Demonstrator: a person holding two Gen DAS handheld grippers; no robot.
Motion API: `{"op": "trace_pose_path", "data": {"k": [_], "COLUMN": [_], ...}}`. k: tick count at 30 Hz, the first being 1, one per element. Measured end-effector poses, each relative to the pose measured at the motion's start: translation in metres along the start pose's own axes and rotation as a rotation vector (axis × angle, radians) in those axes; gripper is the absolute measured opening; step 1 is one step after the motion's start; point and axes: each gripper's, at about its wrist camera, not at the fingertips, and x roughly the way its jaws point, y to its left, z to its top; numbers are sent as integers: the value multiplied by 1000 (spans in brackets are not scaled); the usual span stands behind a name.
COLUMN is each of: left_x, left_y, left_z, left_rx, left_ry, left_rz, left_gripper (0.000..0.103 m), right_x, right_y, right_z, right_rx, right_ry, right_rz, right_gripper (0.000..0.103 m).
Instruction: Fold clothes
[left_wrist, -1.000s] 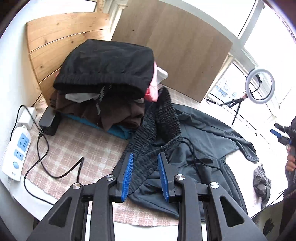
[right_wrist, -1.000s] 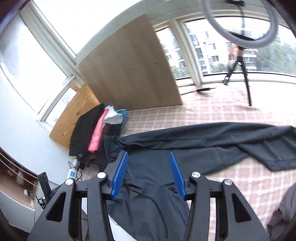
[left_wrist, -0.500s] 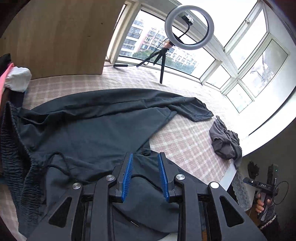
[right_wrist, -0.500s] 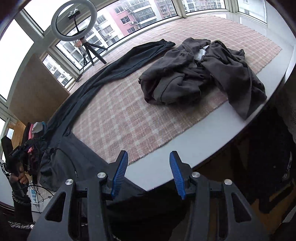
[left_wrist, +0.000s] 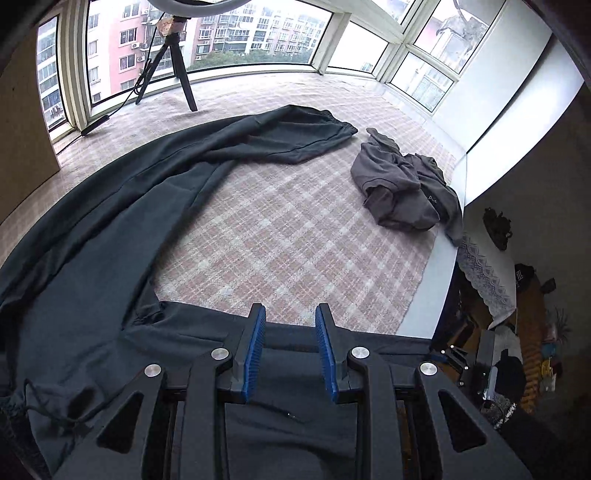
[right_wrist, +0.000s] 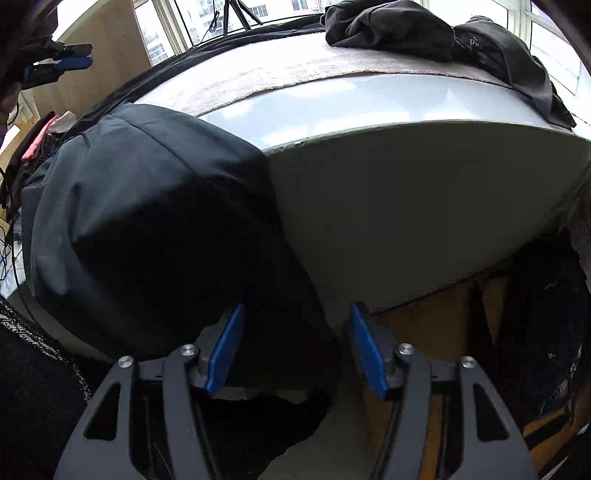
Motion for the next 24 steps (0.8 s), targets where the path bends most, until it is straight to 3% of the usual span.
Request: {"op": "trace_pose_path", "data": {"k": [2,5,7,8,11,14,19,24], "left_x": [0,-1,-2,-2,-1,2,8,1], "left_y": [-5,-5,-1,2,9,18,37,63], "left_z": [2,4,4,4,1,-5,-17,-34], "left_rx": [11,13,-2,-11,-41,-68,-121,-224], "left_ry": [7,7,6,5,3,3,-5,-47], "left_rz": [18,43,51,53,50,36,4,-50], "left_gripper": [25,25,25,25,25,25,25,25], "right_x": [14,23,25,25,21,-12,-124,-222], "right_y": [-12,-21,-22,-22,-28,-36,-34,9], "right_z": [4,5,5,5,3,-3,23,120], "right_rx": [-2,4,-3,-3,44,120,140,-114], "right_ry": [10,17,21,25,32,-20,-222,-339], "right_rz": [58,231,299,321,316,259,82,-164], "right_gripper": [58,57,34,1,2,2,2,1]}}
